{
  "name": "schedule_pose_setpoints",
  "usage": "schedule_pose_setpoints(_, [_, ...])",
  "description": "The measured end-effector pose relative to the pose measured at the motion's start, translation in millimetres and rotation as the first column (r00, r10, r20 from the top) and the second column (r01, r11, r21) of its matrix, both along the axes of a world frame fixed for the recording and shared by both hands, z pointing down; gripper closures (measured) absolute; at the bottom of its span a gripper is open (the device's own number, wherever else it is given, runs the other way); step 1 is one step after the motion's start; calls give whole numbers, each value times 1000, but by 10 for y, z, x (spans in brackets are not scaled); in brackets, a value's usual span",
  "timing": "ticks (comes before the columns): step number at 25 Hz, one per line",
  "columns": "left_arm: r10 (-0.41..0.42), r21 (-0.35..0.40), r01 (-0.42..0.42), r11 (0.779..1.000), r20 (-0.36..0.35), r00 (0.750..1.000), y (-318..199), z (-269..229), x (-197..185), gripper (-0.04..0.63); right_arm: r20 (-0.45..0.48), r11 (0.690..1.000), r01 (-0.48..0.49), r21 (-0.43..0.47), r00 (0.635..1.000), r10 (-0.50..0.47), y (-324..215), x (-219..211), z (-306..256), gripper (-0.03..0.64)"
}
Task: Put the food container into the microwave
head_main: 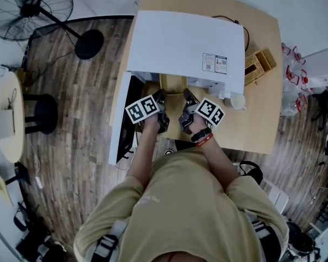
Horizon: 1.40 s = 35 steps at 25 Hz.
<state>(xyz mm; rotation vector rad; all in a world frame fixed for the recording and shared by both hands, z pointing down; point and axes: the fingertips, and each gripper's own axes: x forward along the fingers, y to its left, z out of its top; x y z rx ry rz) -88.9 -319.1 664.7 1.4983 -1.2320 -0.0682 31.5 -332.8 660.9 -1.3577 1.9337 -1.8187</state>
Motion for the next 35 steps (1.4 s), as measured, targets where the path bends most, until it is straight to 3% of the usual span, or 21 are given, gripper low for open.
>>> schedule_pose_setpoints(12, [-11, -2, 11, 1000, 9, 1000, -234, 44, 18, 531, -61, 998, 42, 42, 997, -40, -202, 11, -3, 556])
schedule_pose_setpoints(22, [-44, 37, 45, 998, -12, 999, -408, 12, 12, 531, -41, 998, 31, 49, 999, -29, -376, 18, 4, 554])
schedule_pose_setpoints(35, [-15, 77, 14, 997, 19, 1000, -542, 29, 33, 531, -42, 998, 0, 68, 999, 3, -507, 32, 12, 555])
